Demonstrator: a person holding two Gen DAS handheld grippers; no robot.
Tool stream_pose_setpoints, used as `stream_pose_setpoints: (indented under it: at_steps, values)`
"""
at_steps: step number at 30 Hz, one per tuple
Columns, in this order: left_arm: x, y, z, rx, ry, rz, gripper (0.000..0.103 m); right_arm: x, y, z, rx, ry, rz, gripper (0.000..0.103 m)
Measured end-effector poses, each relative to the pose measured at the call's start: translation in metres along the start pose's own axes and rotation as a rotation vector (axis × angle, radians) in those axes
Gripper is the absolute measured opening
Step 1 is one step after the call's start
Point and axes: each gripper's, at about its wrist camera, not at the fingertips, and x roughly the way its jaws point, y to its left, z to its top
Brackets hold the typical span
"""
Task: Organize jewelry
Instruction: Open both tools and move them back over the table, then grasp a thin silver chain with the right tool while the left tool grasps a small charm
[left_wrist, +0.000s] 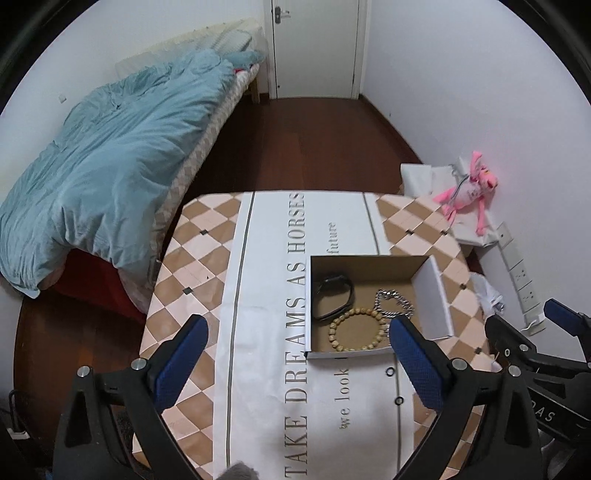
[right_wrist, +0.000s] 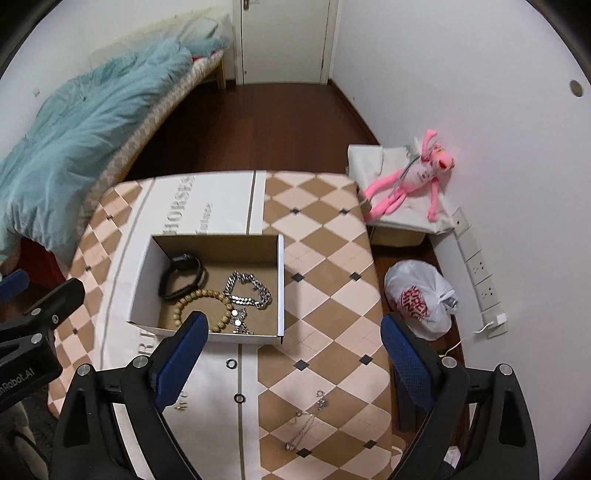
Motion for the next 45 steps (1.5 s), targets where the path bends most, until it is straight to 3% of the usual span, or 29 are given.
stream_pose_setpoints:
  at_steps: [12,17,23,31,36,42,44,45]
  values:
    - [-0.061,-0.005,-0.007,0.004,-0.079,-0.020,0.100,-0.068,-0.009,-0.012,0.040,-0.097,0.048,0.096]
    - [-0.067,-0.006,-0.015,-0.007,-0.085,0.021,0.100,-0.076,-0.018,-0.021,0.070,-0.094,0.072,0.096]
    - [-0.036,-0.010,-0.044,0.005,-0.009,0.057,0.100,-0.036,-0.043,-0.052,0.120,0.039,0.063,0.096]
    - [0.033,-0.022,-0.096,0.034,0.163,0.127,0.100,0.068,-0.077,-0.114,0.250,0.267,0.117,0.094]
    - [0.060,-0.022,-0.116,0.048,0.245,0.167,0.100,0.094,-0.065,-0.147,0.241,0.342,0.153,0.083]
    - [0.075,-0.022,-0.130,0.058,0.298,0.180,0.100,0.101,-0.040,-0.166,0.198,0.331,0.188,0.070]
    - [0.079,-0.022,-0.133,0.058,0.311,0.180,0.100,0.102,-0.030,-0.169,0.163,0.310,0.162,0.062]
    - [0.080,-0.022,-0.134,0.059,0.315,0.182,0.100,0.101,-0.024,-0.170,0.139,0.294,0.150,0.047]
